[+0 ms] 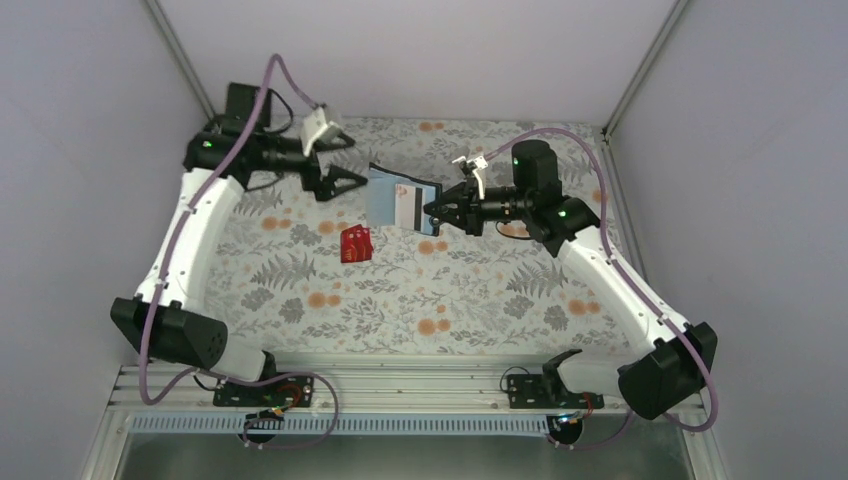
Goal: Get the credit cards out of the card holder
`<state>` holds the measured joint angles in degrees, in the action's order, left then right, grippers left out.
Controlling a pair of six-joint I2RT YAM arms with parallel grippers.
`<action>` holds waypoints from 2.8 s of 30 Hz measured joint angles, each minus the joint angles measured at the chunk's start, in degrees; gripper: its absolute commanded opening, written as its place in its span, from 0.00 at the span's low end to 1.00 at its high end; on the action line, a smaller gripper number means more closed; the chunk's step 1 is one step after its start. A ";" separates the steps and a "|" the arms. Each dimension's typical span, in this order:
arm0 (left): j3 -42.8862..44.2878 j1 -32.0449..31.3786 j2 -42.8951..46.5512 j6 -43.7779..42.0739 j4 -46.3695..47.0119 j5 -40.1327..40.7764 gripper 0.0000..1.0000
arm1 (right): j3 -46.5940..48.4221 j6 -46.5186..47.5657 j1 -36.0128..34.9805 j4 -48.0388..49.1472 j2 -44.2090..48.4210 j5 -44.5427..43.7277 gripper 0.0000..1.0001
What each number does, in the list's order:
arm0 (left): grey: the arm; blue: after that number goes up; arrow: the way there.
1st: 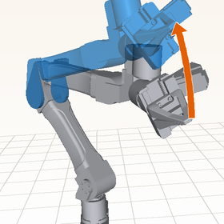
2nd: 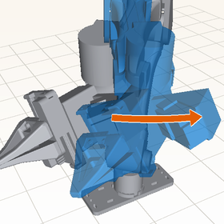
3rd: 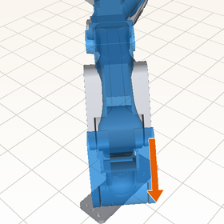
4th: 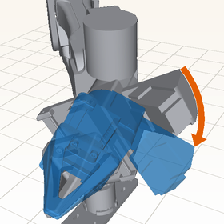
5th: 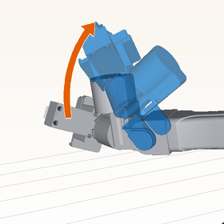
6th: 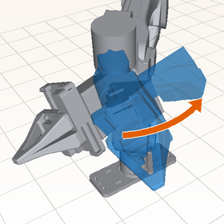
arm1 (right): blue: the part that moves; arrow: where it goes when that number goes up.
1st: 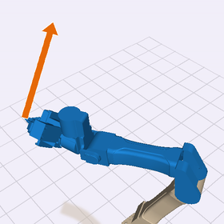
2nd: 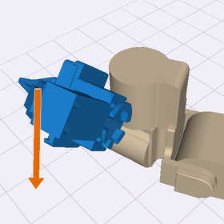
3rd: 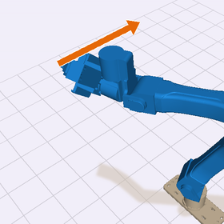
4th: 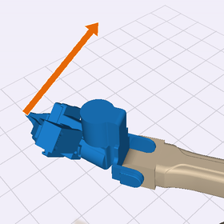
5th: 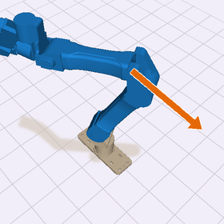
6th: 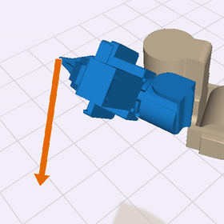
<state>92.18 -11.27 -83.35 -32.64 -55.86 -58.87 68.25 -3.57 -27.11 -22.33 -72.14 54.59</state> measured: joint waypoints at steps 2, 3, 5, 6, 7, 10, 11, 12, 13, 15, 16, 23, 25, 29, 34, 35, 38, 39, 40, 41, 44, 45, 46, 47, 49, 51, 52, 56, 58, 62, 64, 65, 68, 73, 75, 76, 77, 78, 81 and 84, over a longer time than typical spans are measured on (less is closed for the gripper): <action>5.84 1.86 -0.61 0.31 0.04 2.89 1.00 | 0.00 -0.13 0.00 0.00 0.04 -0.44 0.04; 8.24 2.99 -0.46 0.52 0.04 4.11 0.97 | 0.00 -0.26 0.00 -0.04 0.04 -0.81 0.04; 11.54 4.59 0.26 1.44 0.72 6.01 0.87 | 0.00 -0.44 0.00 -0.11 0.04 -1.27 0.04; 12.46 4.76 0.85 2.08 1.20 6.47 0.83 | 0.00 -0.48 0.00 -0.11 0.04 -1.36 0.04; 12.68 4.70 1.55 2.58 1.64 6.34 0.80 | 0.02 -0.50 0.00 -0.13 0.04 -1.49 0.04; 11.10 -0.15 3.87 3.28 2.21 2.82 0.75 | 0.11 -0.76 0.00 -0.15 0.04 -1.64 0.04; 9.94 -2.21 4.44 3.43 2.16 1.25 0.72 | 0.15 -0.83 0.00 -0.15 0.04 -1.68 0.04; 8.52 -4.48 4.87 3.52 2.08 -0.28 0.70 | 0.22 -0.85 0.00 -0.15 0.04 -1.68 0.04; 7.04 -6.62 5.01 3.54 1.92 -1.46 0.69 | 0.26 -0.87 0.00 -0.11 0.04 -1.66 0.04; 3.50 -9.88 4.85 3.58 1.95 -2.91 0.66 | 0.26 -0.85 0.00 -0.11 0.11 -1.62 0.04; 1.51 -10.88 4.48 3.80 1.77 -3.34 0.64 | 0.26 -0.85 0.00 -0.09 0.15 -1.44 0.04; -5.44 -11.67 1.55 5.35 2.05 -3.32 0.59 | 0.26 -0.66 0.00 0.48 1.81 0.72 0.04; -5.44 -11.69 1.64 5.73 2.71 -3.23 0.59 | 0.26 -0.46 -0.04 0.55 2.38 1.20 0.04; -6.56 -11.69 2.12 6.99 5.03 -2.71 0.56 | 0.26 0.09 -0.20 0.59 2.89 1.99 0.04; -8.50 -11.89 2.16 8.37 6.38 -2.62 0.32 | 0.24 0.20 -0.31 0.83 2.89 2.62 0.04; -8.48 -12.13 2.16 8.70 6.54 -2.71 0.31 | 0.24 0.20 -0.33 1.11 2.89 2.69 0.04; -7.82 -13.14 2.10 8.46 6.43 -4.09 0.24 | 0.24 0.20 -0.44 1.95 2.89 2.71 0.04; -7.54 -13.33 2.08 8.31 6.25 -4.55 0.17 | 0.24 0.20 -0.50 2.08 2.89 2.73 0.04; -7.21 -13.40 2.10 7.89 5.92 -5.01 0.07 | 0.24 0.20 -0.55 2.25 2.89 2.86 0.04; -6.97 -13.40 2.10 7.45 5.55 -5.60 0.03 | 0.24 0.20 -0.59 2.43 2.89 2.91 0.04; -6.73 -13.11 2.10 6.03 4.37 -6.80 0.02 | 0.24 0.22 -0.63 2.45 2.89 2.80 0.04; -6.71 -13.11 2.12 5.66 4.04 -7.10 0.02 | 0.24 0.28 -0.63 2.40 2.89 2.73 0.04; -6.69 -12.98 2.19 5.14 3.67 -7.45 0.02 | 0.24 0.37 -0.66 2.40 2.89 2.67 0.04; -6.69 -12.87 2.27 4.70 3.34 -7.80 0.02 | 0.24 0.46 -0.74 2.43 2.89 2.64 0.04; -6.69 -12.48 2.51 3.82 2.60 -8.33 0.02 | 0.24 0.76 -0.90 2.45 2.89 2.56 0.05; -6.75 -12.02 2.89 3.06 1.77 -8.74 0.02 | 0.24 1.09 -1.11 2.60 2.89 2.47 0.20; -6.91 -11.85 3.13 2.80 1.70 -8.92 0.02 | 0.24 1.38 -1.27 2.75 2.89 2.47 0.24; -7.37 -11.04 4.33 1.88 0.72 -9.57 0.02 | 0.24 1.79 -1.25 2.58 2.64 2.75 0.22; -7.37 -10.97 4.66 1.79 0.70 -9.88 0.02 | 0.24 1.81 -1.25 2.58 2.45 2.97 0.20; -7.41 -10.99 4.74 1.84 0.74 -10.21 0.02 | 0.22 1.68 -1.25 2.62 2.34 3.58 0.13; -7.58 -10.99 4.74 1.95 0.85 -10.21 0.02 | 0.22 1.60 -1.25 2.82 2.34 3.93 0.05; -7.72 -10.99 4.74 2.01 0.90 -10.19 0.02 | 0.22 1.51 -1.25 2.93 2.34 4.02 0.04; -7.85 -10.97 4.72 2.08 0.92 -10.16 0.07 | 0.15 1.66 -1.25 3.02 2.34 4.11 0.04; -7.82 -10.69 4.74 1.99 0.90 -9.94 0.10 | -0.02 1.84 -1.25 3.04 2.34 4.04 0.04; -7.85 -10.32 4.72 1.99 0.90 -9.94 0.13 | -0.02 1.92 -1.25 3.02 2.34 4.07 0.04; -7.82 -10.19 4.74 2.01 0.90 -9.94 0.13 | -0.02 1.95 -1.25 3.02 2.34 4.04 0.04; -7.82 -10.08 4.74 1.97 0.90 -9.94 0.13 | -0.02 1.95 -1.25 3.02 2.34 4.04 0.04; -7.82 -9.97 4.72 1.99 0.90 -9.97 0.11 | -0.02 1.95 -1.25 3.02 2.34 4.04 0.04; -7.82 -9.88 4.72 2.01 0.83 -10.08 0.03 | -0.02 1.95 -1.25 3.02 2.34 4.04 0.04; -7.82 -9.81 4.74 1.64 0.66 -10.27 0.02 | -0.02 2.16 -1.25 3.02 2.36 4.02 0.04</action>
<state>84.36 -21.08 -78.61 -31.00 -55.20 -69.14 68.23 -1.41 -28.36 -19.31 -69.78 58.61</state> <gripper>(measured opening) 0.029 0.077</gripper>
